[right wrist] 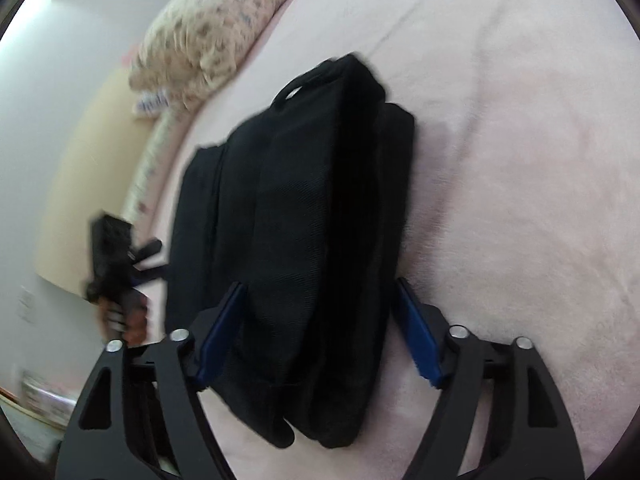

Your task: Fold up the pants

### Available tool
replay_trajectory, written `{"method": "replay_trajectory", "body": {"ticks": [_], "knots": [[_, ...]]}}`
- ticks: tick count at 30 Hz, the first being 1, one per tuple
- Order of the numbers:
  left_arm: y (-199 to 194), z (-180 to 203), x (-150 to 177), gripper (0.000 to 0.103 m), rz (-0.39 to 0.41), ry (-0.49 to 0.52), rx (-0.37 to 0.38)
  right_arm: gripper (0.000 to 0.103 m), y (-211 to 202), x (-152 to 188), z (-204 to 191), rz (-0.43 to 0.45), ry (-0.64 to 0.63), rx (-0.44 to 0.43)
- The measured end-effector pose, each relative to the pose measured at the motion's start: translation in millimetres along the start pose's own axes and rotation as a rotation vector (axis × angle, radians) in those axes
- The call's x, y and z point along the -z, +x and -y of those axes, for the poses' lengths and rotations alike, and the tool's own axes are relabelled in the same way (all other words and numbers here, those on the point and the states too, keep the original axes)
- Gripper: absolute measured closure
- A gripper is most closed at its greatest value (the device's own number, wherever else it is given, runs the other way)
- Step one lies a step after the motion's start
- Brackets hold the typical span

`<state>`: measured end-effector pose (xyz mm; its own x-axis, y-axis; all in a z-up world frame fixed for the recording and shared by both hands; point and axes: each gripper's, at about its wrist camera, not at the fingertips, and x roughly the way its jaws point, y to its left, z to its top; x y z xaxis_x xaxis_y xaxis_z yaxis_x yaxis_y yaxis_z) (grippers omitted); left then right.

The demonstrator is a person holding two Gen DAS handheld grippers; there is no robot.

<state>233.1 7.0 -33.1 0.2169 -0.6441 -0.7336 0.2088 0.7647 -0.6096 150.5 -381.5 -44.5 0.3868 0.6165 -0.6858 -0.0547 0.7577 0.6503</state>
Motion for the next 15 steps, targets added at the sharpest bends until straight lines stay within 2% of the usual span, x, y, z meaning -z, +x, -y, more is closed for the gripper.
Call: {"method": "replay_trajectory", "body": {"ticks": [1, 3, 5, 6, 8, 9, 11, 14, 15], "knots": [[5, 8, 0, 0.002, -0.001, 0.025, -0.029, 0.008, 2, 2, -3, 0.000, -0.018, 0.003], [6, 14, 1, 0.002, 0.003, 0.057, -0.068, 0.007, 8, 3, -7, 0.010, -0.030, -0.006], [5, 12, 1, 0.002, 0.011, 0.056, -0.070, 0.007, 8, 2, -4, 0.025, -0.010, -0.055], [4, 10, 1, 0.002, 0.017, 0.044, -0.056, 0.010, 7, 1, 0, 0.035, 0.008, -0.095], [1, 6, 0, 0.002, 0.025, 0.000, 0.021, 0.028, 5, 1, 9, 0.049, 0.057, -0.166], [0, 5, 0, 0.002, 0.029, -0.015, 0.054, 0.033, 5, 1, 14, 0.053, 0.084, -0.194], [-3, 6, 0, 0.003, 0.036, -0.029, 0.108, 0.047, 7, 1, 20, 0.054, 0.104, -0.194], [-4, 8, 1, 0.011, 0.044, -0.027, 0.091, 0.050, 8, 2, 19, 0.058, 0.095, -0.180], [-5, 7, 2, 0.018, 0.049, -0.035, 0.085, 0.052, 8, 3, 19, 0.062, 0.094, -0.178]]}}
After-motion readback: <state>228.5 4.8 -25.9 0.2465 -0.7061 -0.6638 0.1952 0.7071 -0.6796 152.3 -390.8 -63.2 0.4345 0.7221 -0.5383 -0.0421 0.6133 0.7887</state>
